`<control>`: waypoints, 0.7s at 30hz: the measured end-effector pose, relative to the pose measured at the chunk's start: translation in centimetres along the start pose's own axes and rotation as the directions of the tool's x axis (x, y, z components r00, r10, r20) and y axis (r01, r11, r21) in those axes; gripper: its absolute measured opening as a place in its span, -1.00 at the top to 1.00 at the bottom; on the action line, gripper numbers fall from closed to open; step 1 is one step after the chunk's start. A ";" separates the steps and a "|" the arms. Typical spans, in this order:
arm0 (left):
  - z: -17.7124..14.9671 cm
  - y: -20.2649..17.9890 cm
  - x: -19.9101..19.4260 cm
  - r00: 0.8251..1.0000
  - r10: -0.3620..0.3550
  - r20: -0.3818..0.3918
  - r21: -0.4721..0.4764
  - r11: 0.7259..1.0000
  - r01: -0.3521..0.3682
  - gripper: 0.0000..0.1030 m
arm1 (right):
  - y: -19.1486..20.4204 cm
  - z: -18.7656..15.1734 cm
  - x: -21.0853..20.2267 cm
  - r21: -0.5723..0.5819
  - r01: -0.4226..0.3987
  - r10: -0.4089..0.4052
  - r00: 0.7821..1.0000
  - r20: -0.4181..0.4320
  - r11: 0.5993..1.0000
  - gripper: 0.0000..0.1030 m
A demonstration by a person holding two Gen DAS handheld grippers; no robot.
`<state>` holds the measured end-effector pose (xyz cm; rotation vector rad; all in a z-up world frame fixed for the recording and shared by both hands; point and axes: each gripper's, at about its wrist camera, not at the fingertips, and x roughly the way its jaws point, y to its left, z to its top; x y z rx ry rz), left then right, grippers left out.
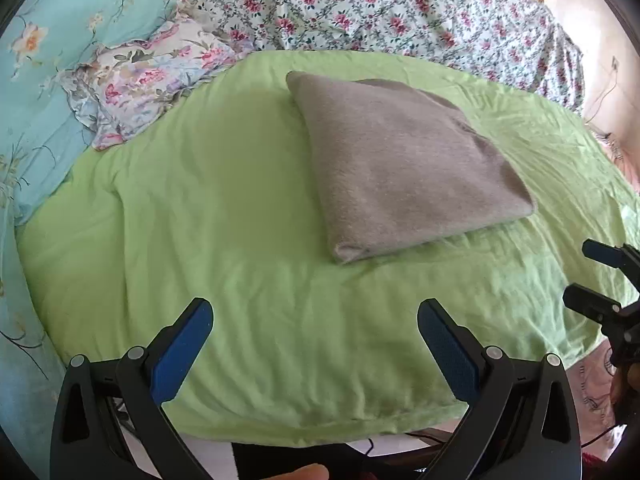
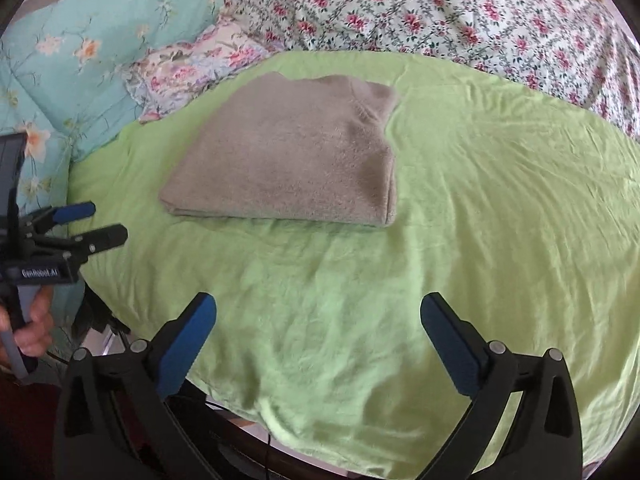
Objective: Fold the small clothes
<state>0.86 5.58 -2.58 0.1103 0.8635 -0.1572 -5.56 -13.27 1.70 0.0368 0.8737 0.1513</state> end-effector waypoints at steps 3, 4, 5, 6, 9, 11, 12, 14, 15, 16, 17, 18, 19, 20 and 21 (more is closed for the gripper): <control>0.4 0.2 0.2 1.000 0.018 -0.005 -0.009 1.000 -0.018 -0.99 | 0.4 0.2 0.5 -0.007 -0.013 0.013 1.000 -0.014 1.000 -0.99; 0.4 0.2 0.2 1.000 0.021 -0.008 -0.010 1.000 -0.021 -0.99 | 0.5 0.2 0.7 -0.011 -0.020 0.020 1.000 -0.019 1.000 -0.99; 0.5 0.1 0.3 1.000 0.027 -0.012 -0.009 1.000 -0.027 -0.99 | 0.5 0.3 0.9 -0.013 -0.022 0.022 1.000 -0.023 1.000 -0.99; 0.6 0.0 0.4 0.999 0.038 -0.015 -0.004 0.999 -0.038 -0.99 | 0.6 0.4 1.0 -0.014 -0.023 0.023 0.999 -0.028 1.000 -0.99; 0.9 -0.1 0.6 0.998 0.059 -0.021 0.004 0.998 -0.059 -0.99 | 0.7 0.7 1.4 -0.015 -0.031 0.030 0.999 -0.037 0.999 -0.99; 1.3 -0.3 0.6 0.998 0.060 -0.017 0.005 0.998 -0.060 -0.99 | 0.7 1.1 1.6 -0.010 -0.036 0.035 0.999 -0.040 0.999 -0.99; 1.3 -0.4 0.6 0.998 0.059 -0.015 0.007 0.998 -0.059 -0.99 | 0.6 1.3 1.7 -0.008 -0.038 0.038 0.998 -0.040 0.999 -0.99; 1.7 -0.6 0.6 0.998 0.062 -0.011 0.016 0.998 -0.061 -0.99 | 0.5 1.8 1.9 -0.005 -0.043 0.043 0.998 -0.045 0.999 -0.99; 1.8 -0.7 0.7 0.998 0.064 -0.010 0.019 0.998 -0.064 -0.99 | 0.5 2.1 2.0 -0.005 -0.044 0.043 0.998 -0.046 0.999 -0.99; 2.1 -0.8 0.7 0.998 0.069 -0.009 0.023 0.997 -0.069 -0.99 | 0.4 2.4 2.1 -0.004 -0.043 0.043 0.998 -0.046 0.999 -0.99; 2.2 -0.9 0.7 0.997 0.071 -0.007 0.024 0.997 -0.071 -0.99 | 0.4 2.8 2.2 -0.004 -0.044 0.043 0.998 -0.043 0.999 -0.99; 2.4 -1.0 0.7 0.997 0.072 -0.003 0.025 0.997 -0.072 -0.99 | 0.3 3.1 2.2 -0.005 -0.046 0.046 0.998 -0.041 0.999 -0.99; 2.5 -1.1 0.7 0.997 0.072 0.000 0.026 0.997 -0.072 -0.99 | 0.2 3.6 2.3 -0.004 -0.049 0.049 0.998 -0.039 0.999 -0.99; 2.7 -1.2 0.8 0.997 0.073 0.001 0.026 0.997 -0.073 -0.99 | 0.1 3.9 2.4 -0.002 -0.051 0.050 0.998 -0.039 0.999 -0.99; 2.9 -1.3 0.8 0.997 0.074 0.002 0.028 0.997 -0.074 -0.99 | 0.1 4.3 2.5 0.001 -0.052 0.052 0.998 -0.040 0.999 -0.99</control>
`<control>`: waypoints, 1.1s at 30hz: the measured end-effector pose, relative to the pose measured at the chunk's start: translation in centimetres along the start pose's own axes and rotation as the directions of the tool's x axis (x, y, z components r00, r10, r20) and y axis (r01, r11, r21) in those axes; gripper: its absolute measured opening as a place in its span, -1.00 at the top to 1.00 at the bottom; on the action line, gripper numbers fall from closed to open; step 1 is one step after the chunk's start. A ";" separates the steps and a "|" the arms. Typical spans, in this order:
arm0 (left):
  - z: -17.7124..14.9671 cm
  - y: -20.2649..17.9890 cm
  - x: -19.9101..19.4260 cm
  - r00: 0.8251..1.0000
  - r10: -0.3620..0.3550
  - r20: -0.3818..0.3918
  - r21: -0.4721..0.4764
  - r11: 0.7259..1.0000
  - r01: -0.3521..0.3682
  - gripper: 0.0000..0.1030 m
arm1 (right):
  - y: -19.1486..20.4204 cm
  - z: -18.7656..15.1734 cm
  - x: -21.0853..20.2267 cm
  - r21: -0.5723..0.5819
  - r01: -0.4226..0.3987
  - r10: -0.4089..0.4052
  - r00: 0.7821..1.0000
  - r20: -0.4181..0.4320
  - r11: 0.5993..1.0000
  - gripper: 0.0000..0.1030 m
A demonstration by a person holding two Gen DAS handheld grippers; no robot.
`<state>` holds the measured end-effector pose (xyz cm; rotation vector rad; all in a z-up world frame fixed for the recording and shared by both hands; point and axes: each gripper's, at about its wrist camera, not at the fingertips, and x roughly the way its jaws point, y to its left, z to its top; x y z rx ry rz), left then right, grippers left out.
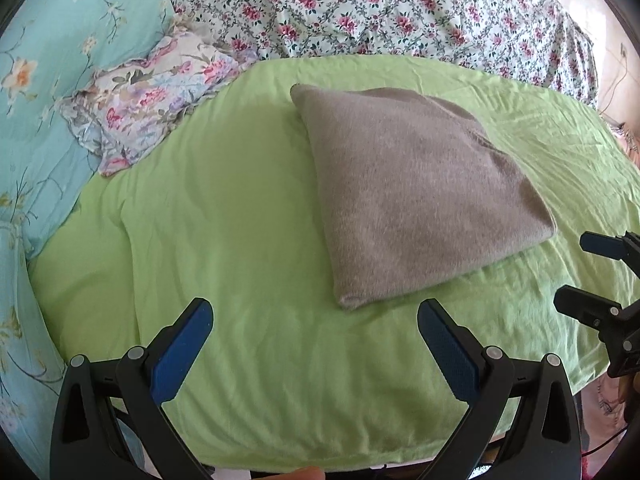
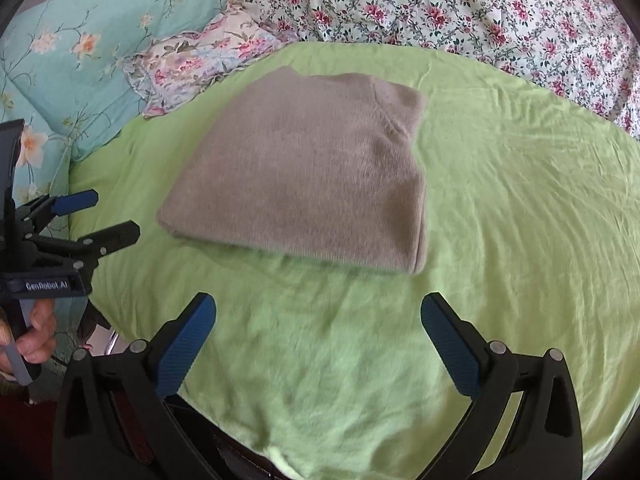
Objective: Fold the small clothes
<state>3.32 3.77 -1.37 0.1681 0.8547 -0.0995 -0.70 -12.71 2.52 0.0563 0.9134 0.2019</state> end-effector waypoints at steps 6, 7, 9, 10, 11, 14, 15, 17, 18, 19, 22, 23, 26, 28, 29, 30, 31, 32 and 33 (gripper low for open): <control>1.6 0.0 0.3 1.000 0.011 0.011 -0.006 1.000 -0.011 -0.99 | -0.6 1.9 0.4 0.028 -0.017 0.017 1.000 0.008 0.999 -0.99; 1.9 0.1 0.5 1.000 0.012 0.013 -0.008 1.000 -0.012 -0.99 | -0.7 2.2 0.5 0.030 -0.017 0.017 1.000 0.010 0.999 -0.99; 2.3 0.2 0.5 1.000 0.015 0.015 -0.013 1.000 -0.015 -0.99 | -0.8 2.7 0.6 0.029 -0.017 0.017 1.000 0.013 0.999 -0.99; 2.5 0.2 0.6 1.000 0.017 0.017 -0.013 1.000 -0.017 -0.99 | -0.8 2.9 0.7 0.029 -0.019 0.019 1.000 0.014 0.999 -0.99; 2.6 0.1 0.6 1.000 0.019 0.017 -0.014 1.000 -0.019 -0.99 | -0.8 3.2 0.7 0.029 -0.024 0.023 1.000 0.013 0.999 -0.99; 3.1 0.1 0.8 1.000 0.023 0.018 -0.013 1.000 -0.023 -0.99 | -0.9 3.8 0.9 0.025 -0.029 0.029 1.000 0.009 0.999 -0.99; 3.3 0.0 0.9 1.000 0.024 0.019 -0.014 1.000 -0.024 -0.99 | -1.0 4.0 1.0 0.022 -0.027 0.027 1.000 0.005 0.999 -0.99; 3.6 0.1 0.9 1.000 0.024 0.020 -0.016 1.000 -0.023 -0.99 | -1.1 4.4 1.2 0.018 -0.025 0.025 1.000 0.001 1.000 -0.99; 3.6 0.0 0.9 0.999 0.025 0.021 -0.016 1.000 -0.024 -0.99 | -1.0 4.4 1.2 0.021 -0.025 0.025 1.000 0.001 0.999 -0.99; 3.7 -0.1 0.9 0.999 0.027 0.022 -0.016 1.000 -0.026 -0.99 | -1.0 4.4 1.2 0.023 -0.025 0.025 1.000 0.001 0.999 -0.99; 4.0 -0.2 1.1 0.999 0.031 0.019 -0.016 0.999 -0.031 -0.99 | -1.3 4.9 1.5 0.031 -0.029 0.029 1.000 -0.005 0.999 -0.99; 4.1 -0.1 1.2 0.999 0.030 0.017 -0.018 0.999 -0.030 -0.99 | -1.4 5.0 1.6 0.032 -0.028 0.029 1.000 -0.006 0.999 -0.99; 4.3 -0.3 1.4 0.999 0.031 0.012 -0.020 0.999 -0.031 -0.99 | -1.7 5.5 1.9 0.027 -0.030 0.030 0.999 -0.013 0.999 -0.99; 4.4 -0.3 1.6 0.999 0.034 0.010 -0.018 0.999 -0.033 -0.99 | -1.8 5.7 2.3 0.024 -0.028 0.028 0.999 -0.022 0.999 -0.99; 4.5 -0.3 1.6 0.999 0.034 0.009 -0.017 0.999 -0.034 -0.99 | -1.8 5.7 2.4 0.022 -0.027 0.027 0.999 -0.026 0.999 -0.99; 4.5 -0.3 1.7 0.999 0.033 0.009 -0.018 0.999 -0.033 -0.99 | -1.7 5.8 2.5 0.021 -0.024 0.024 0.999 -0.031 1.000 -0.99; 4.5 -0.3 1.7 0.999 0.033 0.009 -0.020 0.999 -0.033 -0.99 | -1.6 5.9 2.7 0.018 -0.023 0.024 0.999 -0.034 1.000 -0.99; 4.6 -0.3 1.8 0.999 0.031 0.009 -0.023 0.999 -0.030 -0.99 | -1.6 6.0 2.8 0.013 -0.025 0.026 0.999 -0.036 1.000 -0.99; 4.7 -0.3 1.8 1.000 0.029 0.008 -0.028 0.999 -0.029 -0.99 | -1.6 6.0 2.9 0.010 -0.026 0.026 0.999 -0.038 1.000 -0.99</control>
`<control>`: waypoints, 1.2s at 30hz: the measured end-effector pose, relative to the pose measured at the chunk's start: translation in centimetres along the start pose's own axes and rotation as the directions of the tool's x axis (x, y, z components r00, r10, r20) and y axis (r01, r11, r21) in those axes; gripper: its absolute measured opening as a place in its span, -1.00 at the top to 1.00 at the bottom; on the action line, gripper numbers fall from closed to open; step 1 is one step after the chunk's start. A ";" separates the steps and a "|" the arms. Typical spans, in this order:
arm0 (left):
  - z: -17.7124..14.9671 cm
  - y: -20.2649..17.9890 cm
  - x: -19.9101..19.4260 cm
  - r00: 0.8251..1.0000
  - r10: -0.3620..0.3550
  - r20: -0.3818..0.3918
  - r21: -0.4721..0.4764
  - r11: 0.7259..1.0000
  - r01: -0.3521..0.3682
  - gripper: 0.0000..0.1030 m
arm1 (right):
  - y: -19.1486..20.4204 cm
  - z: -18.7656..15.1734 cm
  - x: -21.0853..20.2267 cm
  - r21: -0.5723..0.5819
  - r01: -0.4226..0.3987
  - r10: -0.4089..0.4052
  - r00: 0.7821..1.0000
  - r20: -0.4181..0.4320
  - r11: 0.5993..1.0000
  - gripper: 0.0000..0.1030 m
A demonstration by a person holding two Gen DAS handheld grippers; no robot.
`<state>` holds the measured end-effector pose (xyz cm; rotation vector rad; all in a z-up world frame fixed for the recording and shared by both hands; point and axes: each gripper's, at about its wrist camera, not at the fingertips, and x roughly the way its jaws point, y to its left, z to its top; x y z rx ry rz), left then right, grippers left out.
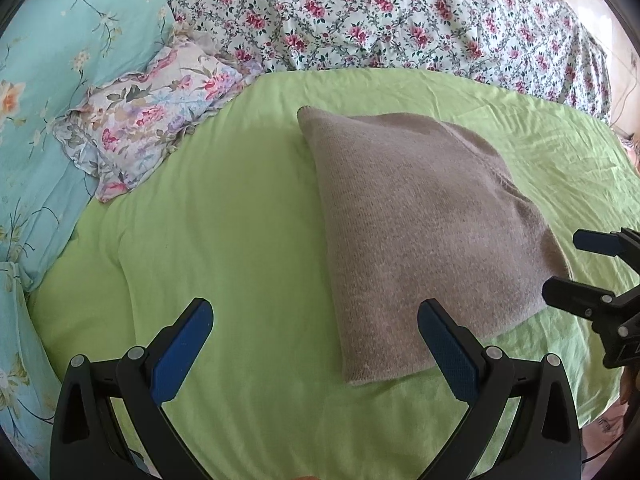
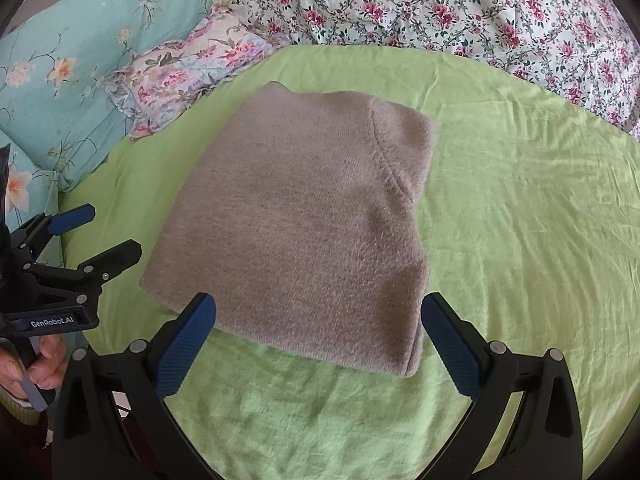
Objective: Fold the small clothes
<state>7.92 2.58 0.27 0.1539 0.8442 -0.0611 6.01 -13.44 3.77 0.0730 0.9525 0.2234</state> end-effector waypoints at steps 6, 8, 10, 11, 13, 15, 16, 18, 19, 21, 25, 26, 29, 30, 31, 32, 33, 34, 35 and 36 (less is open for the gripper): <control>0.6 0.0 0.1 1.000 0.001 -0.003 -0.008 1.000 -0.001 -0.99 | 0.1 0.4 0.3 -0.009 -0.001 0.001 1.000 -0.010 1.000 -0.99; 0.7 0.0 0.1 1.000 -0.001 -0.002 -0.012 1.000 0.001 -0.99 | 0.0 0.5 0.4 -0.012 -0.002 0.001 1.000 -0.013 1.000 -0.99; 0.7 -0.2 0.0 1.000 -0.002 -0.004 -0.018 1.000 0.002 -0.99 | 0.0 0.6 0.4 -0.013 -0.001 0.001 1.000 -0.014 1.000 -0.99; 0.8 -0.2 0.1 1.000 -0.002 -0.004 -0.019 1.000 0.002 -0.99 | 0.0 0.6 0.4 -0.013 -0.002 0.002 1.000 -0.014 1.000 -0.99; 0.8 -0.2 0.1 1.000 -0.002 -0.006 -0.018 1.000 0.001 -0.99 | 0.0 0.7 0.4 -0.014 -0.002 0.001 1.000 -0.014 1.000 -0.99; 0.9 -0.3 0.1 1.000 -0.006 -0.006 -0.017 1.000 0.006 -0.99 | -0.1 0.8 0.4 -0.014 -0.001 0.001 1.000 -0.015 1.000 -0.99; 0.9 -0.3 0.2 1.000 -0.005 -0.008 -0.017 1.000 0.004 -0.99 | -0.2 0.9 0.4 -0.013 -0.001 0.001 1.000 -0.016 1.000 -0.99; 0.9 -0.4 0.2 1.000 -0.006 -0.009 -0.017 1.000 0.006 -0.99 | -0.3 1.0 0.4 -0.014 -0.002 0.001 1.000 -0.017 1.000 -0.99; 1.0 -0.4 0.3 1.000 -0.008 -0.010 -0.017 1.000 0.008 -0.99 | -0.3 1.2 0.4 -0.016 -0.001 0.000 1.000 -0.018 1.000 -0.99; 1.1 -0.6 0.3 1.000 -0.010 -0.012 -0.016 1.000 0.010 -0.99 | -0.4 1.5 0.3 -0.020 0.001 -0.001 1.000 -0.018 1.000 -0.99; 1.6 -0.7 0.1 1.000 -0.013 -0.010 -0.014 1.000 0.013 -0.99 | -0.5 2.3 0.1 -0.016 0.000 -0.001 1.000 -0.013 1.000 -0.99; 1.6 -0.8 0.0 1.000 -0.013 -0.010 -0.015 1.000 0.013 -0.99 | -0.5 2.4 0.0 -0.015 0.000 0.000 1.000 -0.012 1.000 -0.99; 1.7 -0.9 0.0 1.000 -0.015 -0.015 -0.017 1.000 0.015 -0.99 | -0.5 2.7 -0.2 -0.010 -0.004 0.004 1.000 -0.010 1.000 -0.99; 1.7 -0.9 0.1 1.000 -0.016 -0.019 -0.018 1.000 0.016 -0.99 | -0.6 2.7 -0.1 -0.010 -0.005 0.005 1.000 -0.012 1.000 -0.99; 1.8 -0.9 0.1 1.000 -0.017 -0.021 -0.018 1.000 0.017 -0.99 | -0.5 2.7 -0.1 -0.010 -0.003 0.003 1.000 -0.015 1.000 -0.99; 1.8 -0.9 0.2 1.000 -0.019 -0.023 -0.019 1.000 0.019 -0.99 | -0.5 2.7 -0.1 -0.011 -0.001 0.001 1.000 -0.017 1.000 -0.99; 1.8 -0.9 0.2 0.999 -0.022 -0.024 -0.019 1.000 0.022 -0.99 | -0.5 2.7 -0.1 -0.011 -0.001 0.001 1.000 -0.019 1.000 -0.99; 1.8 -1.0 0.2 0.999 -0.023 -0.025 -0.019 1.000 0.023 -0.99 | -0.5 2.7 -0.1 -0.012 -0.004 0.003 1.000 -0.021 1.000 -0.99; 1.8 -1.0 0.1 0.999 -0.024 -0.026 -0.018 1.000 0.023 -0.99 | -0.5 2.7 -0.1 -0.013 -0.005 0.004 1.000 -0.023 1.000 -0.99; 1.8 -1.1 0.1 0.999 -0.025 -0.026 -0.018 1.000 0.024 -0.99 | -0.4 2.6 -0.1 -0.014 -0.004 0.004 1.000 -0.025 1.000 -0.99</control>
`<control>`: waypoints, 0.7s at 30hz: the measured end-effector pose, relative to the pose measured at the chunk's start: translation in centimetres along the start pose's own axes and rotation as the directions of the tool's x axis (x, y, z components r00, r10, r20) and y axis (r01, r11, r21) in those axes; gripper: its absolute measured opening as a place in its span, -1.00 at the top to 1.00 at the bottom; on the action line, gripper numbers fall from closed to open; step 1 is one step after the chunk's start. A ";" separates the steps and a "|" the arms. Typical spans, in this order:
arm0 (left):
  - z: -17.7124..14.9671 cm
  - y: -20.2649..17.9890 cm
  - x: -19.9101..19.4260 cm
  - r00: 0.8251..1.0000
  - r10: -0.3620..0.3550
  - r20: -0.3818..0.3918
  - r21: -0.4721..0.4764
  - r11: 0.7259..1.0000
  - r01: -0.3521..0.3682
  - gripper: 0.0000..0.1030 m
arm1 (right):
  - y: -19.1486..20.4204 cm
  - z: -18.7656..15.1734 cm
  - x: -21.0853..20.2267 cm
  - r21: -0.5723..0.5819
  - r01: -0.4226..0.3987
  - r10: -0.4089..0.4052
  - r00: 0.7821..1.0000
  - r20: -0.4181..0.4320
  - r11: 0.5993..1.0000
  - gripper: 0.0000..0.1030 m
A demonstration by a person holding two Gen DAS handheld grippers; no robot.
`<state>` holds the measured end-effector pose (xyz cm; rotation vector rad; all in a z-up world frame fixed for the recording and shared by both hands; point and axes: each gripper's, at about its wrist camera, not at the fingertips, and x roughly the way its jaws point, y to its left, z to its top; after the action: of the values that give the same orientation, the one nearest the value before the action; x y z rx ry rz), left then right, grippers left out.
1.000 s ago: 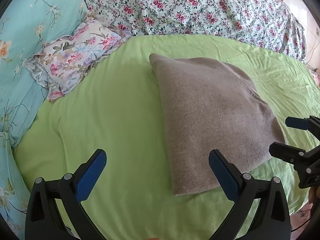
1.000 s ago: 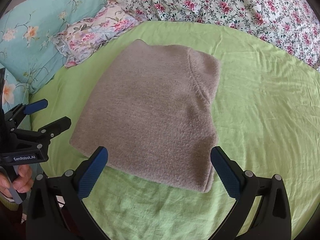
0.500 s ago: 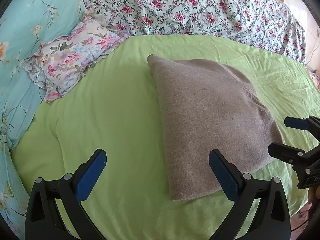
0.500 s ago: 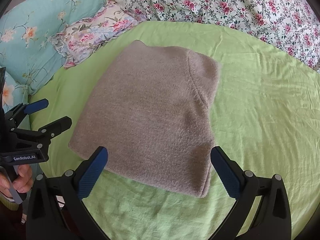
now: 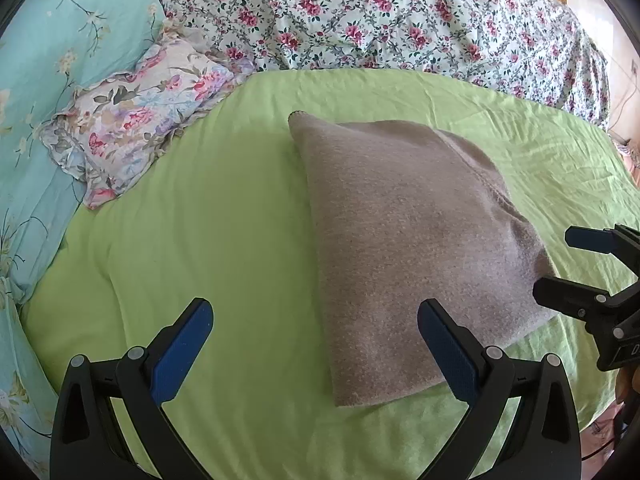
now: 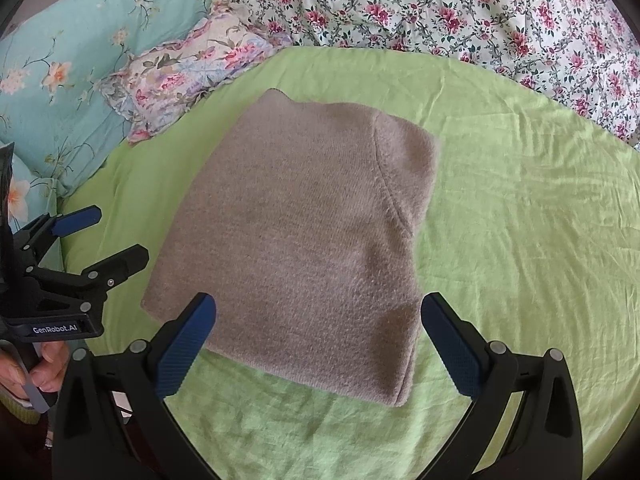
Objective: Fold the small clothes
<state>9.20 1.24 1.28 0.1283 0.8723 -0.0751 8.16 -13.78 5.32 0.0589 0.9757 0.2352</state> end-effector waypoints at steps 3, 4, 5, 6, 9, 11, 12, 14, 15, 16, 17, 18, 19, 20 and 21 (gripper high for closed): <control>0.0 0.0 -0.2 1.000 -0.003 0.003 -0.001 1.000 0.003 -0.99 | 0.2 -0.1 -0.1 -0.004 0.000 0.000 1.000 -0.002 1.000 -0.99; 0.0 0.0 -0.2 1.000 -0.004 0.004 -0.003 1.000 0.004 -0.99 | 0.3 -0.1 -0.1 -0.005 0.000 0.000 1.000 -0.001 1.000 -0.99; 0.0 0.0 -0.3 1.000 -0.005 0.005 -0.004 1.000 0.005 -0.99 | 0.2 -0.1 -0.2 -0.005 0.001 -0.001 1.000 -0.001 1.000 -0.99; 0.1 0.1 -0.3 1.000 -0.005 0.006 -0.005 1.000 0.005 -0.99 | 0.2 -0.1 -0.2 -0.004 0.001 -0.001 1.000 -0.001 1.000 -0.99; 0.1 0.3 -0.3 1.000 -0.007 0.007 -0.007 1.000 0.007 -0.99 | 0.4 -0.1 -0.3 -0.003 0.002 -0.002 1.000 0.001 1.000 -0.99; 0.0 0.3 -0.4 1.000 -0.008 0.007 -0.005 1.000 0.008 -0.99 | 0.5 -0.1 -0.4 -0.005 0.004 -0.004 1.000 0.002 1.000 -0.99; 0.1 0.2 -0.4 1.000 -0.006 0.007 -0.003 1.000 0.006 -0.99 | 0.5 0.0 -0.4 -0.005 0.004 -0.004 1.000 0.001 1.000 -0.99; 0.1 0.2 -0.5 1.000 -0.005 0.008 -0.002 1.000 0.005 -0.99 | 0.5 0.0 -0.4 -0.007 0.003 -0.003 1.000 0.001 1.000 -0.99; 0.1 0.2 -0.5 1.000 -0.004 0.007 -0.003 1.000 0.004 -0.99 | 0.5 0.1 -0.4 -0.009 0.002 -0.002 1.000 0.001 1.000 -0.99; 0.1 0.2 -0.5 1.000 -0.004 0.007 -0.004 1.000 0.004 -0.99 | 0.5 0.2 -0.4 -0.011 0.002 -0.002 1.000 0.001 1.000 -0.99; 0.0 0.2 -0.5 1.000 -0.006 0.008 -0.006 1.000 0.006 -0.99 | 0.5 0.2 -0.4 -0.013 0.001 -0.001 1.000 0.001 1.000 -0.99; 0.1 0.3 -0.5 1.000 -0.007 0.009 -0.007 1.000 0.007 -0.99 | 0.5 0.3 -0.5 -0.015 0.000 0.000 1.000 0.001 1.000 -0.99; 0.1 0.3 -0.5 1.000 -0.007 0.009 -0.007 1.000 0.007 -0.99 | 0.5 0.3 -0.5 -0.017 0.001 -0.001 1.000 0.001 1.000 -0.99; 0.1 0.3 -0.5 1.000 -0.006 0.009 -0.006 1.000 0.006 -0.99 | 0.5 0.3 -0.5 -0.016 0.002 -0.002 1.000 0.002 1.000 -0.99; 0.2 0.3 -0.6 1.000 -0.007 0.010 -0.005 1.000 0.007 -0.99 | 0.6 0.3 -0.5 -0.016 0.005 -0.005 1.000 0.003 1.000 -0.99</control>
<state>9.00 1.51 1.85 0.1206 0.8625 -0.0798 8.02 -13.34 6.01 0.0423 0.9706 0.2384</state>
